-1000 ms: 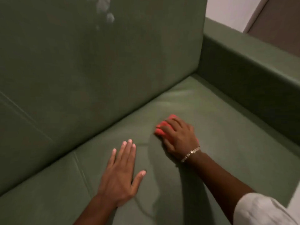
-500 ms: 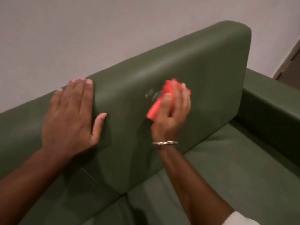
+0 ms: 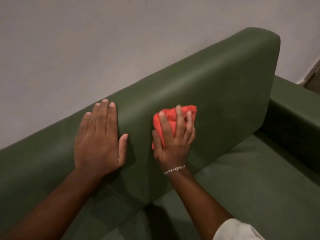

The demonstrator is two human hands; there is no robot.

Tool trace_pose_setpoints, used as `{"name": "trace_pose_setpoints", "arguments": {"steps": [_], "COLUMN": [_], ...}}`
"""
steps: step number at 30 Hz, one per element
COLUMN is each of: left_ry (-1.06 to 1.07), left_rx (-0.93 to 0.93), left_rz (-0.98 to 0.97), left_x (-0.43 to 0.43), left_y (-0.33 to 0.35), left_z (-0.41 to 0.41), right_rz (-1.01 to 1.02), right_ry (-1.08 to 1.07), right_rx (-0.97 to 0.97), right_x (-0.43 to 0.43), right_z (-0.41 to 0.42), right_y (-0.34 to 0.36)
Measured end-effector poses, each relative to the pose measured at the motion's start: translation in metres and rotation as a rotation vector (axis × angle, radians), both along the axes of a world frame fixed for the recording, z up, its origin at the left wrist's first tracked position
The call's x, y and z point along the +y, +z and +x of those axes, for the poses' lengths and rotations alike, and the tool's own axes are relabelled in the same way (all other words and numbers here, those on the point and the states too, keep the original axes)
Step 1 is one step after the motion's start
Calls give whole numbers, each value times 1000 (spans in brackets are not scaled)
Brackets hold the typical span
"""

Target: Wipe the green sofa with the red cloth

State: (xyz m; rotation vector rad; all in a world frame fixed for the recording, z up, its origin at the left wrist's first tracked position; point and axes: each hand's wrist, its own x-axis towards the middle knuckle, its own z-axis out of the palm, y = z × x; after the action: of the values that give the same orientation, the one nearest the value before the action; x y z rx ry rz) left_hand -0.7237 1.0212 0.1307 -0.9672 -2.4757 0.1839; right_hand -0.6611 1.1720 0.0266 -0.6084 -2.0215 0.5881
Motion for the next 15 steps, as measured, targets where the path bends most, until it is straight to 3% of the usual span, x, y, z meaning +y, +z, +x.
{"name": "trace_pose_setpoints", "arguments": {"steps": [2,4,6,10,15], "left_ry": [-49,-102,-145,-154,-113], "left_rx": [-78,-158,-235,-326,-373], "left_rz": [-2,-15,-51,-143,-132], "left_x": [-9,-31,-67,-171,-312], "left_y": [9,21,35,62,67], "left_z": [2,1,-3,-6,-12], "right_rz": [-126,-429,-571,-632,-606], "right_ry": [37,-10,34,162,247], "right_rx": [-59,-8,64,177,165], "right_x": [-5,-19,-47,-124,-231], "right_z": [21,31,38,38,24], "right_y": [-21,-16,-3,25,52]}}
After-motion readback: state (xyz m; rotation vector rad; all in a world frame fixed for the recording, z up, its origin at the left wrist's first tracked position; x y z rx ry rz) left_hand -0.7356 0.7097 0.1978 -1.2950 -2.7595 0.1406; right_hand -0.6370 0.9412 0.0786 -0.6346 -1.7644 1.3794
